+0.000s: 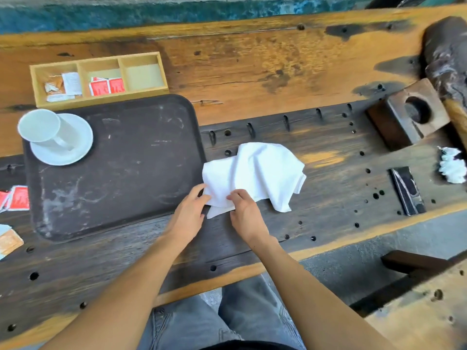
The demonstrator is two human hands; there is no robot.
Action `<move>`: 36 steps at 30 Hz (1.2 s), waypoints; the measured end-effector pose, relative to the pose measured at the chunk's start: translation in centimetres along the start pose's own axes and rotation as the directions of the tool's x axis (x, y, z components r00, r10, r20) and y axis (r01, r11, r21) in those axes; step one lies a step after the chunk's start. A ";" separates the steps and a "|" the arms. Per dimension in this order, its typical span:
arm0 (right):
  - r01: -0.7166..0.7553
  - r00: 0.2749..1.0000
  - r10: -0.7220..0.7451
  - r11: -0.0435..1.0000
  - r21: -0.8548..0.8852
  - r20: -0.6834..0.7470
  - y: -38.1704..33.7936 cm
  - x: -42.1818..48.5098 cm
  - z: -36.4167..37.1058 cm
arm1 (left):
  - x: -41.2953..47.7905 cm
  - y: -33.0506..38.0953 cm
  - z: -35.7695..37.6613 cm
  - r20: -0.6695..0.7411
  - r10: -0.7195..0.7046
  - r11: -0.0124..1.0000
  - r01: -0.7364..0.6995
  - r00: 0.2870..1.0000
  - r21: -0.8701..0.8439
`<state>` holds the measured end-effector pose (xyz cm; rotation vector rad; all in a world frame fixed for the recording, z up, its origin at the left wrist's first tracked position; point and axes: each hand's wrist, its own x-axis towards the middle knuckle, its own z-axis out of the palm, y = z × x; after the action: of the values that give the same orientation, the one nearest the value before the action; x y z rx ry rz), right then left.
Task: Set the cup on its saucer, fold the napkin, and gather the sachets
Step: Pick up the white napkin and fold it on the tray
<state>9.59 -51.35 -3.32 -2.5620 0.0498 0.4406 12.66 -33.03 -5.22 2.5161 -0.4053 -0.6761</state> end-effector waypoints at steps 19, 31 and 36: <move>0.330 0.909 -0.270 0.931 0.154 -0.317 -3.1 11.4 -21.0 | 6.7 13.2 -17.9 -0.652 0.032 0.986 -0.130 0.757 -0.103; 0.218 0.885 -0.173 0.974 0.057 -0.432 -7.7 14.0 -31.0 | 5.8 15.2 -36.4 -0.776 0.186 0.978 -0.187 0.603 0.089; 0.146 0.903 -0.130 0.989 0.007 -0.410 -8.0 14.4 -33.7 | 5.1 14.5 -42.0 -0.794 0.220 0.974 -0.170 0.566 0.149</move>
<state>34.28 -61.10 23.14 -2.5564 0.0261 -0.1563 37.15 -30.83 32.12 2.4551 -0.3400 0.6142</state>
